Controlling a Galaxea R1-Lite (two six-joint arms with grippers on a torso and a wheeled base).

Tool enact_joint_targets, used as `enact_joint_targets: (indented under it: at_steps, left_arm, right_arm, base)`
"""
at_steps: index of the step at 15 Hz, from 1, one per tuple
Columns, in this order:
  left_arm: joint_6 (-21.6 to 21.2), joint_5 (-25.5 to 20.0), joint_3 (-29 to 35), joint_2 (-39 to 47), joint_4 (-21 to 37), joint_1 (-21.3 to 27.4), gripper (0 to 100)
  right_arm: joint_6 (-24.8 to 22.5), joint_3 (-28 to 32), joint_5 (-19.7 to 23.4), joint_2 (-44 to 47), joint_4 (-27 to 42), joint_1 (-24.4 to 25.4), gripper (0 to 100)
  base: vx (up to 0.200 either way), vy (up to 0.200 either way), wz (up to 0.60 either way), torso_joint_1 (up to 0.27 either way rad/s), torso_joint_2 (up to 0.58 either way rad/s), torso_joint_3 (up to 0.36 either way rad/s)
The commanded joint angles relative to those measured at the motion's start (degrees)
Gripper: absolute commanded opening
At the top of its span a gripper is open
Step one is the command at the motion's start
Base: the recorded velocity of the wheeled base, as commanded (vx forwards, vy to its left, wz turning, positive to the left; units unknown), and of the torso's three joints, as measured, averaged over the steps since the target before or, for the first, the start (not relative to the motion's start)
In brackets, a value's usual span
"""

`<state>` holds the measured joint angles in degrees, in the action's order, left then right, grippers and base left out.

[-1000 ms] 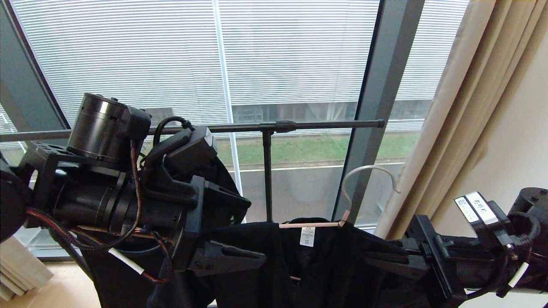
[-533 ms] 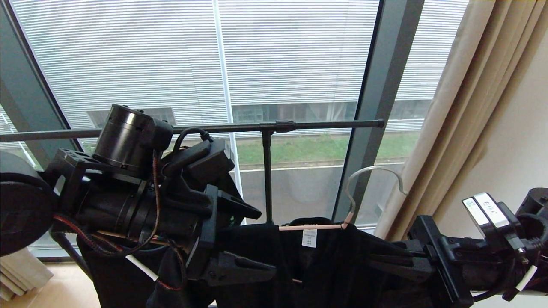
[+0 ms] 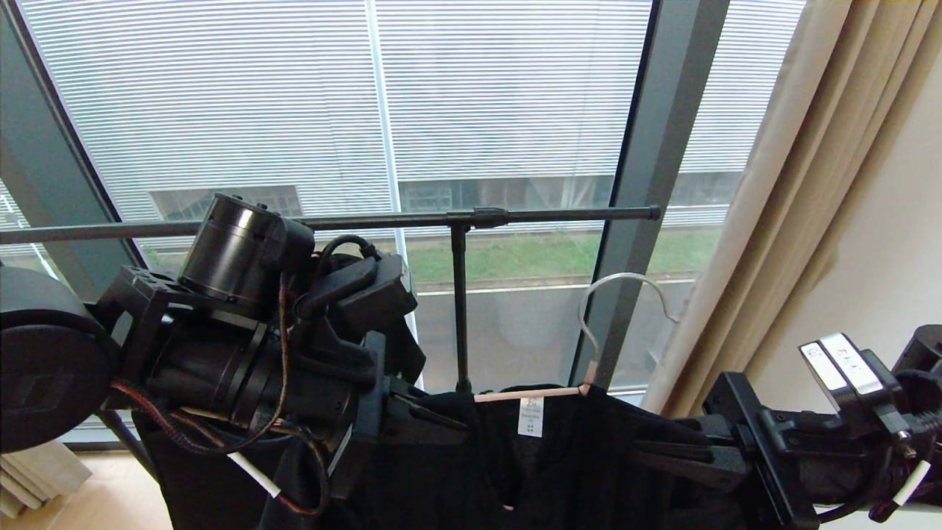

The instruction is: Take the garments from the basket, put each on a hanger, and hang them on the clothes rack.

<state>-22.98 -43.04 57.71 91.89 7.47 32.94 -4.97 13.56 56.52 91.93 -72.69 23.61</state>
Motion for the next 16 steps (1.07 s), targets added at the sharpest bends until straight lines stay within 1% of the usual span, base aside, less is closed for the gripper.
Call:
enact_joint_targets:
  at_steps: [1,7,9,10,16]
  left_arm:
    - [0.1,0.1,-0.1,0.0,0.0,-0.1,0]
    - [0.2,0.1,-1.8,-2.8,0.0,-0.4,0]
    - [0.3,0.8,-2.0,-3.2,0.0,-0.4,0]
    - [0.3,0.9,-2.0,-3.2,-0.1,-0.4,0]
    - [0.4,0.9,-2.1,-4.3,0.0,-1.2,0]
  right_arm:
    - [-0.1,0.1,0.2,-0.1,-0.1,0.0,0]
    - [0.1,0.4,0.1,0.4,0.4,-0.1,0]
    - [-0.2,0.2,-0.2,0.4,0.3,-0.1,0]
    - [-0.3,0.3,-0.1,0.4,0.3,-0.1,100]
    - [0.0,0.8,-0.1,0.5,0.1,-1.4,100]
  base:
    - [0.000,0.000,0.00,0.000,0.00,0.000]
    - [0.000,0.000,0.00,0.000,0.00,0.000]
    - [0.000,0.000,0.00,0.000,0.00,0.000]
    - [0.000,0.000,0.00,0.000,0.00,0.000]
    - [0.000,0.000,0.00,0.000,0.00,0.000]
